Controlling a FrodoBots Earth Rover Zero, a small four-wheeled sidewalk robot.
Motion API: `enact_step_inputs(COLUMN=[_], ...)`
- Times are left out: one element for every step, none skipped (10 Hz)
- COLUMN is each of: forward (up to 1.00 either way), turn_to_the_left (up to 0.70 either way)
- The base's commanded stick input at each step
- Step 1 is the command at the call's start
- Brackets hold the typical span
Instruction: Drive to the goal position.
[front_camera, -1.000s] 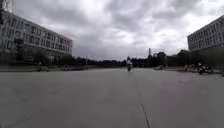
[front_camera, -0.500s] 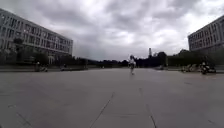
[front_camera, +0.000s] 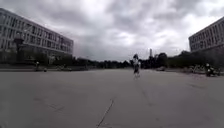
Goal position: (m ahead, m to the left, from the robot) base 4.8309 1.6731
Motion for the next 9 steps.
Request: enact_step_inputs(forward=[0.7, 0.7, 0.7, 0.7, 0.7, 0.7, 0.7, 0.7, 0.7], turn_to_the_left=[0.0, 0.0, 0.0, 0.0, 0.0, 0.0, 0.0, 0.0, 0.0])
